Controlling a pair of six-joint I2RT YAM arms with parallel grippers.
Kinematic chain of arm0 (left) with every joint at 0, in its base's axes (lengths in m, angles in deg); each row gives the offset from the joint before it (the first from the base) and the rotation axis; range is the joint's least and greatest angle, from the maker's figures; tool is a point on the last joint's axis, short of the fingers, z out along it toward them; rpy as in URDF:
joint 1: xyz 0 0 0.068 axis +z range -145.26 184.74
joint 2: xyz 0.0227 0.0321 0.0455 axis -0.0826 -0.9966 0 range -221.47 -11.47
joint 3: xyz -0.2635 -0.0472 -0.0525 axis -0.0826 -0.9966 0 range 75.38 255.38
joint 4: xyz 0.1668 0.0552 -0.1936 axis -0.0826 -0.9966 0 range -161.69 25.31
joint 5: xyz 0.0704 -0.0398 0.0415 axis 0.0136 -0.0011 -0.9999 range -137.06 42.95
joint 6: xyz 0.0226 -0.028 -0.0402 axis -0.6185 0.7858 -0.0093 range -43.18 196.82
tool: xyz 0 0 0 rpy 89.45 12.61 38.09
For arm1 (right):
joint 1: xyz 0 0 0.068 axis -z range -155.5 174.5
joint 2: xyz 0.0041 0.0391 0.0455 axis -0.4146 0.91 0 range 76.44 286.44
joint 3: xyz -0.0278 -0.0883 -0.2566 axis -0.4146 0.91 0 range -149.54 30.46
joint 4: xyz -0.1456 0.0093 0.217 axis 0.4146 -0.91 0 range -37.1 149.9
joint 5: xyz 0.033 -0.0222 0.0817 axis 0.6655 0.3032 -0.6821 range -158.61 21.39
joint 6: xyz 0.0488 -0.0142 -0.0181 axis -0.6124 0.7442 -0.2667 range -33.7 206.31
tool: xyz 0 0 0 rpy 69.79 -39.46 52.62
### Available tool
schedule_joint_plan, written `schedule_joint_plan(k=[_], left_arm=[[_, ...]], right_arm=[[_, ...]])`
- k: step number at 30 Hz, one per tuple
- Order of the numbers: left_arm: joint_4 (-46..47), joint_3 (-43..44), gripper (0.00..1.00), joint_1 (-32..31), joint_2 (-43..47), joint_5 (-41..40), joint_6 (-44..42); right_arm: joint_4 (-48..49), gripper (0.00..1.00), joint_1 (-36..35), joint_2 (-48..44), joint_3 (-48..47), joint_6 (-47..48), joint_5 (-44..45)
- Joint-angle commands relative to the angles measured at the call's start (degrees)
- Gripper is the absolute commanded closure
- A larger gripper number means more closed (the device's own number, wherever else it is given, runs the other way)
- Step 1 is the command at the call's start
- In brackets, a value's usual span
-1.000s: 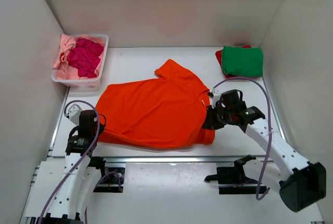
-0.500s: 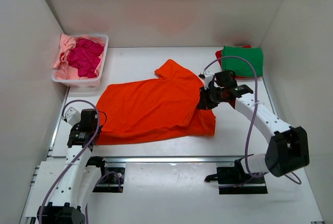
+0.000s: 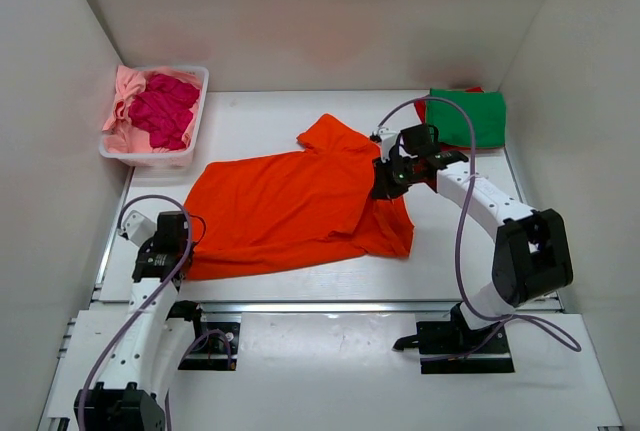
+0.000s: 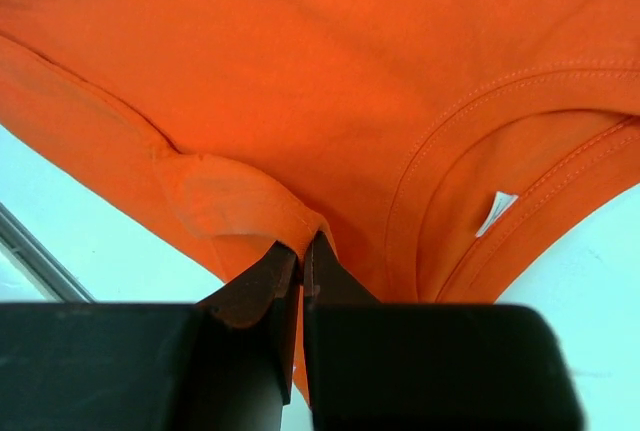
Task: Fold and stack the t-shirts
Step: Grap the side of the flattened tshirt closest away from the robot with both arms, then fold the flattened tshirt in 1/3 of the way
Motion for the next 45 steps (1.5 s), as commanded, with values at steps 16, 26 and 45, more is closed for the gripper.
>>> schedule_joint_plan(k=[16,26,45], left_arm=[[14.0,-2.4,0.87,2.5,-9.6,-2.5,-4.0],[23.0,-0.6,1.00,1.6,-13.5,-0.2,-11.8],[20.0,9.0,0.34,1.2,-18.8,-0.6,-18.3]], right_arm=[[3.4,1.00,1.7,4.9,-5.3,3.1,0.3],[3.0,0.99,3.4,5.9,-5.5,4.6,0.1],[0.8,0.57,8.6,3.2,-8.2,-3.5,15.5]])
